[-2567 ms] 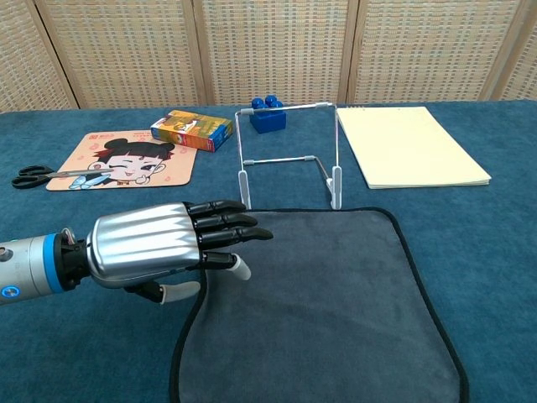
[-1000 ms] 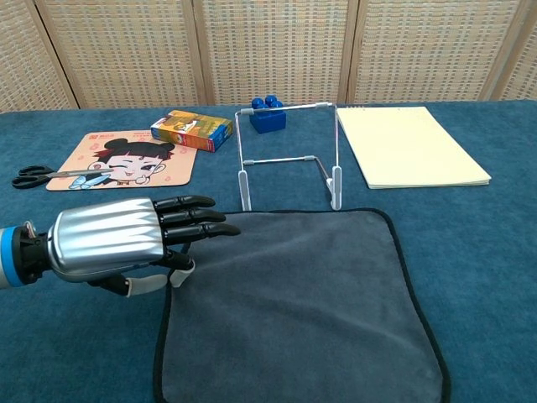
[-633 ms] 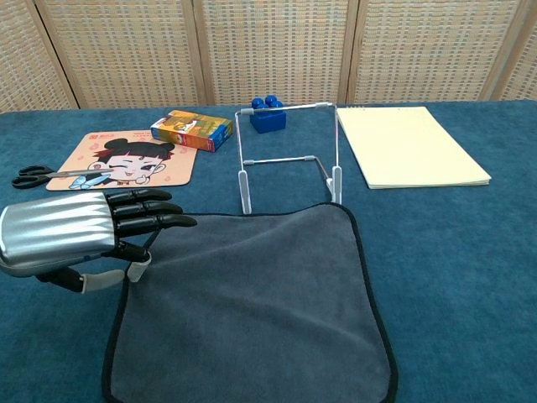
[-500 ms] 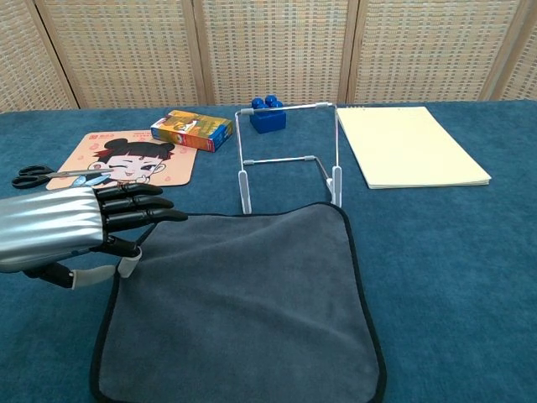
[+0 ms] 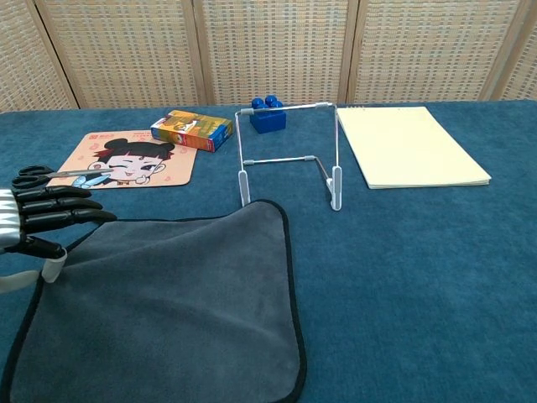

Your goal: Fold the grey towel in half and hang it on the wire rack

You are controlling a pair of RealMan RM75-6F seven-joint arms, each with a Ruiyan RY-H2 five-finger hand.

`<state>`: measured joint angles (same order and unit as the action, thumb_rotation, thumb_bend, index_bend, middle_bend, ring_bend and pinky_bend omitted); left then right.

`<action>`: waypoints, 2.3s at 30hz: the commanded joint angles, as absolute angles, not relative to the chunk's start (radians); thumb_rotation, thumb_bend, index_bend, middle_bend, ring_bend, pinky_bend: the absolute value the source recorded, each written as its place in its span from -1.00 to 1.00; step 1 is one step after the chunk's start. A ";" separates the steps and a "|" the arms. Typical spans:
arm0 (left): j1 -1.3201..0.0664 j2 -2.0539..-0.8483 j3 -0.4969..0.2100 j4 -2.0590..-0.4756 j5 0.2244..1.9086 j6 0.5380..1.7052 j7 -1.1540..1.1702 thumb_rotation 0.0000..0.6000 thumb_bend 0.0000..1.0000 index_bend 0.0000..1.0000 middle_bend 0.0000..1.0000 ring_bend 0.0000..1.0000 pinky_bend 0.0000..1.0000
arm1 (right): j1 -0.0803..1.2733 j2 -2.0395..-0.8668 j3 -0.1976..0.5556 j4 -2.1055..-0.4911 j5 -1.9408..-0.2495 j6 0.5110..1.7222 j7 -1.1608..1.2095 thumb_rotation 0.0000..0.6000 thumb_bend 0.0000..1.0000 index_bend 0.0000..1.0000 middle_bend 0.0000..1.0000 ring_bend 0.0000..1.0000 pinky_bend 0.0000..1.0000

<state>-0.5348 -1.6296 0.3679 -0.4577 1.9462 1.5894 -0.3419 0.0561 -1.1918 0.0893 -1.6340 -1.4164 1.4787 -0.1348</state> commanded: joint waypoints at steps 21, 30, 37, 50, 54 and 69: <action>-0.644 -1.641 0.311 -0.563 1.997 1.641 -0.180 1.00 0.00 0.55 -1.00 -1.00 -0.99 | 0.054 -1.185 0.090 -1.638 -1.416 1.480 -0.120 1.00 -1.00 -1.00 -1.00 -1.00 -1.00; -0.757 -1.665 0.269 -0.700 2.019 1.529 -0.044 1.00 0.00 0.55 -1.00 -1.00 -0.99 | 0.050 -1.176 0.090 -1.636 -1.413 1.479 -0.092 1.00 -1.00 -1.00 -1.00 -1.00 -1.00; -0.813 -1.692 0.236 -0.749 2.022 1.468 0.010 1.00 -0.01 0.55 -1.00 -1.00 -0.99 | 0.050 -1.172 0.091 -1.634 -1.412 1.476 -0.080 1.00 -1.00 -1.00 -1.00 -1.00 -1.00; -0.917 -1.793 0.204 -0.738 2.048 1.365 0.066 1.00 -0.02 0.53 -1.00 -1.00 -0.99 | 0.050 -1.171 0.094 -1.627 -1.399 1.469 -0.068 1.00 -1.00 -1.00 -1.00 -1.00 -1.00; -0.937 -1.808 0.199 -0.733 2.049 1.351 0.073 1.00 -0.02 0.53 -1.00 -1.00 -0.99 | 0.051 -1.170 0.096 -1.624 -1.396 1.466 -0.064 1.00 -1.00 -1.00 -1.00 -1.00 -1.00; -0.954 -1.873 0.205 -0.700 2.030 1.306 0.077 1.00 -0.11 0.23 -1.00 -1.00 -0.99 | 0.055 -1.171 0.101 -1.613 -1.385 1.455 -0.053 1.00 -1.00 -1.00 -1.00 -1.00 -1.00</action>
<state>-0.9560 -1.8698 0.2057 -0.7029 2.0323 1.3037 0.0784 0.0552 -1.1715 0.1006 -1.6127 -1.3848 1.4549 -0.0534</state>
